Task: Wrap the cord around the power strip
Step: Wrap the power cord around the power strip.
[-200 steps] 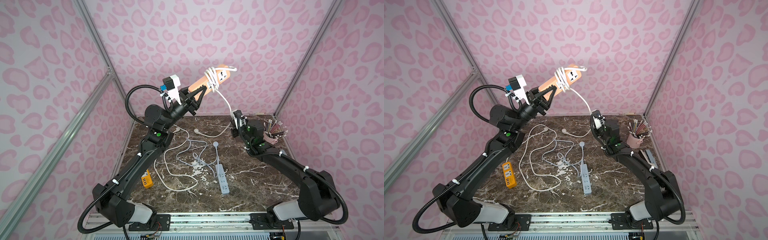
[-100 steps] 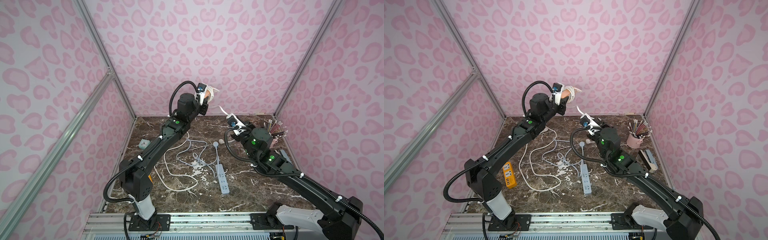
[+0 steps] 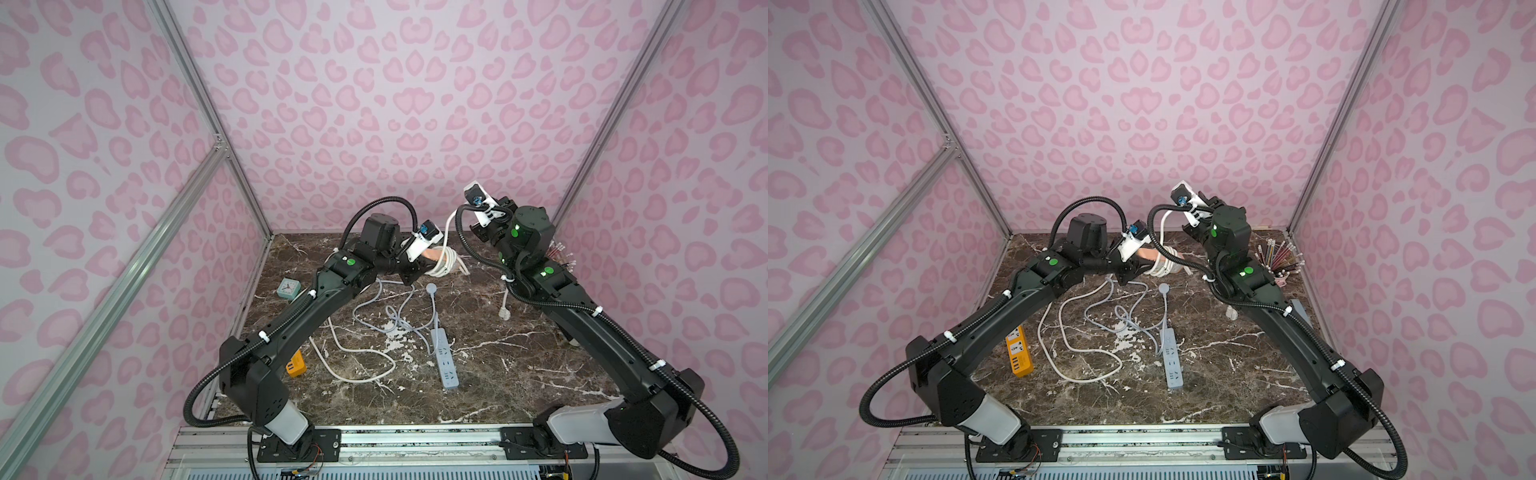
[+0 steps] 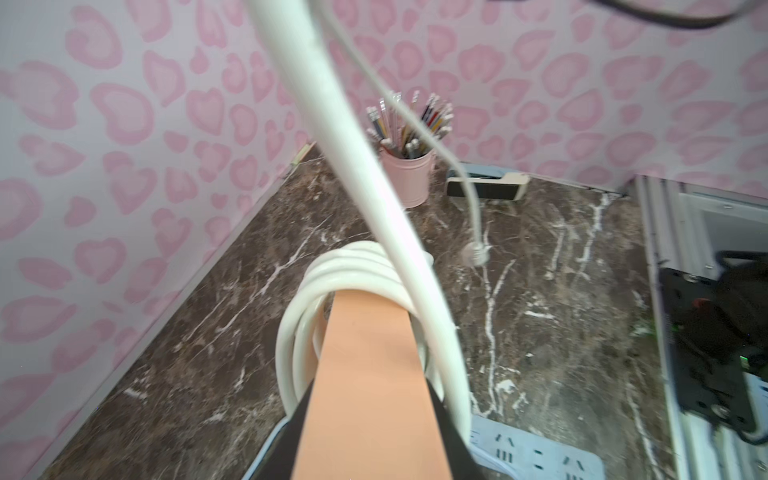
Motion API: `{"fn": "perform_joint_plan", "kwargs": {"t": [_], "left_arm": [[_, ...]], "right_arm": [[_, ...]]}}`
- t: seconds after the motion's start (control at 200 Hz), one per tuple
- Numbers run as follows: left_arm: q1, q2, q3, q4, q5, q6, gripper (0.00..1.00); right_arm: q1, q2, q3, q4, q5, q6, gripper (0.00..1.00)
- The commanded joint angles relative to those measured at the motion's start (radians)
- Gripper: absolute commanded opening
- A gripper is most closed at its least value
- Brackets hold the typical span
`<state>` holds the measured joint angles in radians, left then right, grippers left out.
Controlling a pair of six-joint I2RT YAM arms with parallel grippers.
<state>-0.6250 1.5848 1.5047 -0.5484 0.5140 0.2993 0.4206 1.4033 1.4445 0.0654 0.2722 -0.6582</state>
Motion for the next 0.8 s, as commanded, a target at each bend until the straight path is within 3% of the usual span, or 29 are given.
{"fn": "perform_joint_plan", "kwargs": {"t": [0.0, 0.155, 0.345, 0.46, 0.59, 0.795], "left_arm": [[-0.011, -0.069, -0.039, 0.027, 0.291, 0.021, 0.02], [-0.016, -0.164, -0.126, 0.194, 0.463, -0.084, 0.02], [-0.016, -0.241, -0.198, 0.569, 0.55, -0.332, 0.02], [-0.016, -0.243, -0.178, 0.717, 0.506, -0.443, 0.02], [-0.016, -0.23, -0.175, 0.863, 0.413, -0.567, 0.02], [-0.019, -0.203, -0.213, 1.013, 0.316, -0.695, 0.02]], "right_arm": [[-0.073, 0.059, 0.063, -0.087, -0.245, 0.172, 0.0], [-0.153, 0.138, -0.006, -0.153, -0.474, 0.277, 0.0], [-0.172, 0.215, -0.131, -0.108, -0.61, 0.335, 0.0], [-0.192, 0.246, -0.131, -0.108, -0.699, 0.373, 0.0], [-0.215, 0.26, -0.159, -0.06, -0.812, 0.415, 0.12], [-0.219, 0.245, -0.242, 0.118, -0.86, 0.534, 0.28]]}}
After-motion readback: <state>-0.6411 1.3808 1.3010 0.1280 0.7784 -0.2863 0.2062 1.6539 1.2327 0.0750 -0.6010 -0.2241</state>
